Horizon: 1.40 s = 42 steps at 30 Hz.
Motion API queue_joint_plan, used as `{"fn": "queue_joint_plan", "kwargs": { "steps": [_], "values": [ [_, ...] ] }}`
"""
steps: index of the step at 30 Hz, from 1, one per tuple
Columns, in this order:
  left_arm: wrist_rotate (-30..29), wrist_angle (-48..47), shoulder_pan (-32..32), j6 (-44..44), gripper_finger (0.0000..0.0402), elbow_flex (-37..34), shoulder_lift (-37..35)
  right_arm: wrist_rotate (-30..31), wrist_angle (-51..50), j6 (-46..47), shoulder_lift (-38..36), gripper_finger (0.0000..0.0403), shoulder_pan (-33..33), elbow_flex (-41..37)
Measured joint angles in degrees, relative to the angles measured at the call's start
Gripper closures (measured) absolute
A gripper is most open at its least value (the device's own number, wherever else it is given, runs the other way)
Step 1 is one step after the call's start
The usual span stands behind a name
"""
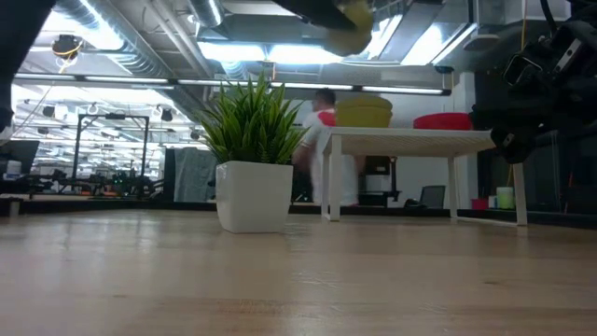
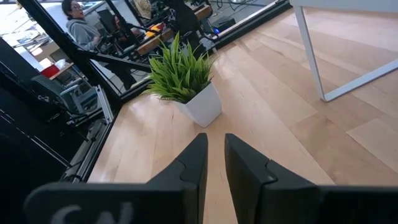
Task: Pick & Place Mini bowls
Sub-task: Stack the white bowl on the white bowl on the shelf
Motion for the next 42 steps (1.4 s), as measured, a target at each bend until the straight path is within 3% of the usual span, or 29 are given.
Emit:
{"fn": "queue_joint_plan", "kwargs": {
  "steps": [9,22,42],
  "values": [
    [-0.12,-7.33,3.09,-1.32,0.0393,10.55,7.63,-0.01,0.0,0.0,-0.01,0.0347,0.0,0.0],
    [3.27,-9.42,2.65,-3.81,0.0393,10.49,12.53,0.0,0.0,0.0,-0.02,0.0347,-0.02,0.0],
    [-0.59,-9.83,2.49,-3.36,0.0386,10.42,14.59,-0.04,-0.02,0.0,0.0,0.0347,-0.02,0.0]
  ]
}}
